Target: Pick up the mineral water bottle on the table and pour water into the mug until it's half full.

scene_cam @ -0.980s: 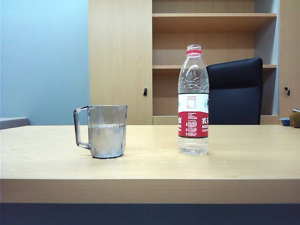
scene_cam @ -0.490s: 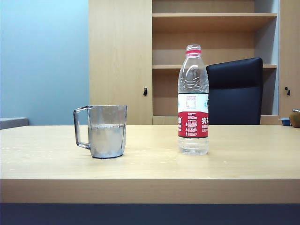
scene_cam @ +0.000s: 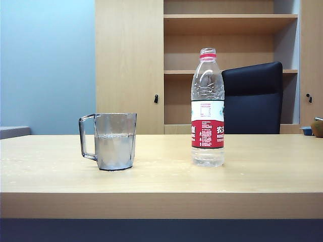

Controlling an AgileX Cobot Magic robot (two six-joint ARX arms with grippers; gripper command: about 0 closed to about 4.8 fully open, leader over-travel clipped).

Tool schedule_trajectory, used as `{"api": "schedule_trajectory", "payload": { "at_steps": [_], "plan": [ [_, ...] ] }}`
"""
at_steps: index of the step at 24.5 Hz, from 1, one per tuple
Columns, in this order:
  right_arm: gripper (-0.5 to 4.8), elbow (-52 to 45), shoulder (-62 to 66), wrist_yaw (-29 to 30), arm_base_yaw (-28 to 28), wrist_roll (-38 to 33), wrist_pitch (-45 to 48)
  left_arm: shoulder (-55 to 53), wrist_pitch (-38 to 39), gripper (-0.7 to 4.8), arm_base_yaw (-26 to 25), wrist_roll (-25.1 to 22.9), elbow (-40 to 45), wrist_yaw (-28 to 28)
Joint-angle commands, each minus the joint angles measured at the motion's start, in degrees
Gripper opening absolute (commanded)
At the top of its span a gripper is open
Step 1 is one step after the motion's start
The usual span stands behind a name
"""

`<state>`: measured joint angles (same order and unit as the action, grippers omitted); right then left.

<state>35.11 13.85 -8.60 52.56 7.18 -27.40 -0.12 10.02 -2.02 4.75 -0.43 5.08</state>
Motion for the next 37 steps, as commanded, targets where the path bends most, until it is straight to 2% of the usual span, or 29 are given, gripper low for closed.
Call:
{"api": "schedule_trajectory", "payload": {
  "at_steps": [1,3,4,5,6,7,10,13,17,23,29,32,37],
  "plan": [
    [-0.05,-3.52,-1.64,4.09,-10.12,4.44,12.72,-0.07,-0.22,-0.05,0.0,0.15,-0.11,0.2],
    [-0.06,-7.34,-3.43,5.27,-18.21,4.26,20.13,-0.07,-0.22,-0.05,0.0,0.17,-0.11,0.26],
    [-0.06,-11.02,-4.98,7.93,-25.73,3.39,25.57,-0.07,-0.22,-0.05,0.0,0.15,-0.11,0.24],
    [-0.06,-13.27,-6.12,10.36,-30.32,2.84,28.39,-0.07,-0.22,-0.05,0.0,0.17,-0.11,0.24],
    [-0.06,-16.81,-8.15,14.53,-37.31,2.51,32.2,-0.07,-0.24,-0.05,0.0,0.17,-0.11,0.33],
    [-0.06,-18.8,-9.44,16.57,-41.31,1.7,33.77,-0.07,-0.2,-0.05,0.0,0.15,-0.11,0.24],
    [-0.06,-23.1,-12.59,20.63,-49.33,-0.07,34.49,-0.07,-0.22,-0.05,0.0,0.17,-0.11,0.24],
    [-0.05,-26.91,-13.99,20.74,-54.23,-3.08,34.56,-0.07,-0.22,-0.05,0.0,0.17,-0.11,0.26],
    [-0.06,-30.14,-13.99,20.55,-56.85,-3.37,32.04,-0.07,-0.2,-0.05,0.0,0.17,-0.11,0.24],
    [-0.06,-35.06,-14.01,14.32,-56.5,-4.63,27.89,-0.07,-0.17,-0.05,0.0,0.17,-0.11,0.24],
    [-0.06,-35.06,-14.01,11.02,-56.41,-4.94,21.53,-0.07,-0.22,-0.05,0.0,0.15,-0.11,0.26],
    [-0.06,-35.06,-14.01,5.55,-56.41,-10.56,20.0,-0.07,-0.22,-0.05,0.0,0.15,-0.11,0.22],
    [-0.06,-35.06,-14.01,4.42,-56.37,-10.12,17.79,-0.07,-0.22,-0.05,0.0,0.17,-0.11,0.24]
  ]
}}
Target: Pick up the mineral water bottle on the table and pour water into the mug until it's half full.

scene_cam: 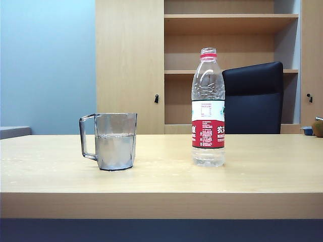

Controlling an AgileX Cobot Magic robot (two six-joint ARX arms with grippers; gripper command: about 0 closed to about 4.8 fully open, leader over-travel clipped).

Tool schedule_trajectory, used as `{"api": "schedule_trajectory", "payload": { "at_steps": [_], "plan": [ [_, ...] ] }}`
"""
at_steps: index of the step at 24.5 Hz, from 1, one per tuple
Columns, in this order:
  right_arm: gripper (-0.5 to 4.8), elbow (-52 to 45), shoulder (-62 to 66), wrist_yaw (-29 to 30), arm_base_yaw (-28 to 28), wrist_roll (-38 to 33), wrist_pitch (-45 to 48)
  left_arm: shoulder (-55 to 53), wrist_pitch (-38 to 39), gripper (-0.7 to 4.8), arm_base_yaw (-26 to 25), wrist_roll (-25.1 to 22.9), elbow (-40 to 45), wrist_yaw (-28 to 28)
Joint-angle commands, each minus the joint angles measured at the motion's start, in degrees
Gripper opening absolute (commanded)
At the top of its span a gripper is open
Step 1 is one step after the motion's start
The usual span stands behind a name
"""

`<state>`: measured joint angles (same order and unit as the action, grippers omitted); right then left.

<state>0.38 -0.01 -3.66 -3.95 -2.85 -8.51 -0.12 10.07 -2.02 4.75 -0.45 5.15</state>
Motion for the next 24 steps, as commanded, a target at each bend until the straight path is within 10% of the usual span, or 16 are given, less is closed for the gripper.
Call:
{"api": "schedule_trajectory", "payload": {
  "at_steps": [1,24],
  "plan": [
    [-0.06,-0.33,-0.15,-0.5,0.13,-0.09,-1.99,-0.07,-0.26,-0.05,0.0,0.17,-0.09,0.17],
    [-0.06,-0.33,-0.15,1.03,0.13,1.44,-1.9,-0.07,-0.26,-0.05,0.0,0.17,-0.09,0.17]
  ]
}}
